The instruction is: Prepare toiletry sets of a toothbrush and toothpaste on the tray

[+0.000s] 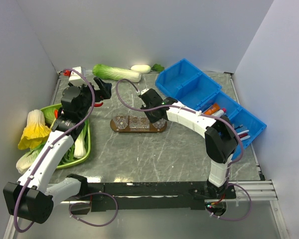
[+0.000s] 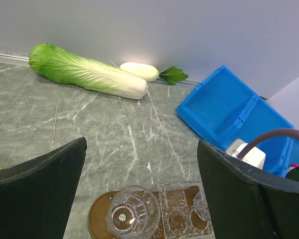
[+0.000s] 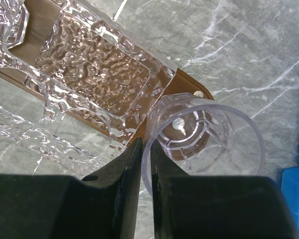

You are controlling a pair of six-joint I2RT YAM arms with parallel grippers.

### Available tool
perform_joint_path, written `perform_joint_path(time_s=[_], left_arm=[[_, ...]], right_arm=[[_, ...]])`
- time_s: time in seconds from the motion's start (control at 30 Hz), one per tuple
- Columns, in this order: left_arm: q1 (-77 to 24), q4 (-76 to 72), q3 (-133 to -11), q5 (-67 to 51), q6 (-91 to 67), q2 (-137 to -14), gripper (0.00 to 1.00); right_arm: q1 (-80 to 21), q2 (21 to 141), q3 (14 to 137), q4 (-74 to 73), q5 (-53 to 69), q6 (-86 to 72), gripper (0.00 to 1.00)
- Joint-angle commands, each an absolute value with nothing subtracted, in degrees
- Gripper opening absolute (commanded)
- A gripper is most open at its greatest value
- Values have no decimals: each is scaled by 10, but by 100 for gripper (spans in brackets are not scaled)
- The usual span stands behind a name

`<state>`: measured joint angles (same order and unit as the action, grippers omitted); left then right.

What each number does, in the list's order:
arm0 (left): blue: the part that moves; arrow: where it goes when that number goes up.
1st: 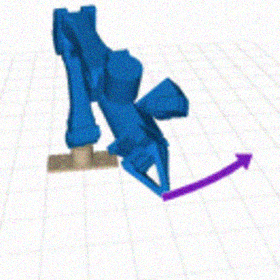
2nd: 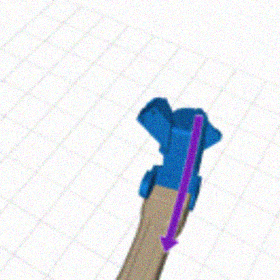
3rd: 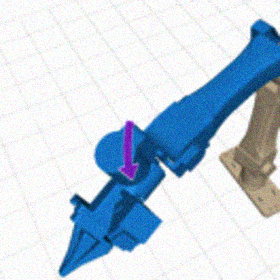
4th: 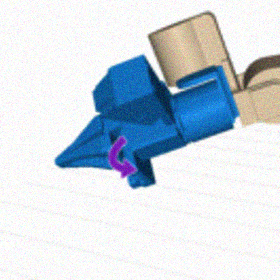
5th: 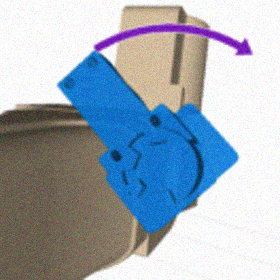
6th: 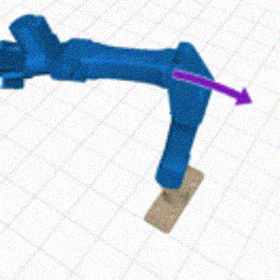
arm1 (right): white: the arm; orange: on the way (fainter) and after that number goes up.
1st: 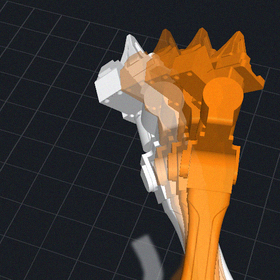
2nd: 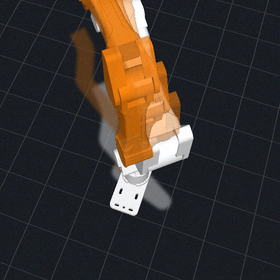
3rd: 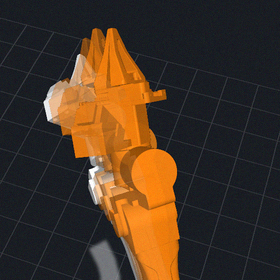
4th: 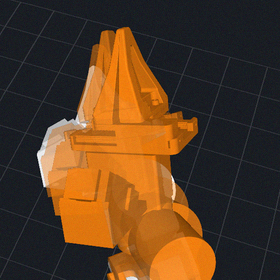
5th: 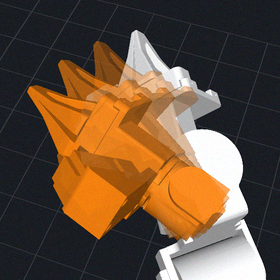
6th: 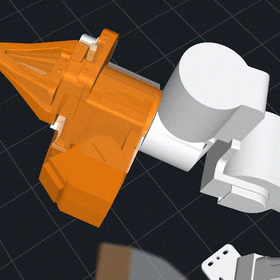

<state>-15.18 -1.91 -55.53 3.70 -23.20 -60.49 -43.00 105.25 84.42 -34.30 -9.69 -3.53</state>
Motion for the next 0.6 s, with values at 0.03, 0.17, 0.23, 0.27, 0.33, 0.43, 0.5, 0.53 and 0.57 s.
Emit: perform_joint_path(time_s=[0.03, 0.17, 0.23, 0.27, 0.33, 0.43, 0.5, 0.53, 0.57], left_arm=[[-149, -38, -567, 31, -226, -604, 97], [-150, -39, -567, 31, -226, -604, 97], [-149, -38, -567, 31, -226, -604, 97], [-149, -39, -567, 31, -226, -604, 97], [-149, -38, -567, 30, -226, -604, 97], [-149, -38, -567, 31, -226, -604, 97], [-149, -38, -566, 30, -226, -603, 97], [-149, -39, -567, 30, -227, -602, 97], [-149, -39, -566, 30, -227, -603, 97]], right_arm=[[-432, 1049, 874, -336, -111, -32, 22], [-433, 1047, 873, -337, -111, -33, 26], [-433, 1043, 873, -337, -112, -33, 28], [-432, 1042, 873, -337, -112, -32, 30], [-433, 1040, 872, -337, -113, -33, 31], [-433, 1033, 868, -336, -116, -31, 38], [-432, 1025, 864, -334, -117, -31, 39], [-433, 1024, 863, -333, -120, -31, 40], [-433, 1020, 862, -334, -122, -31, 40]])
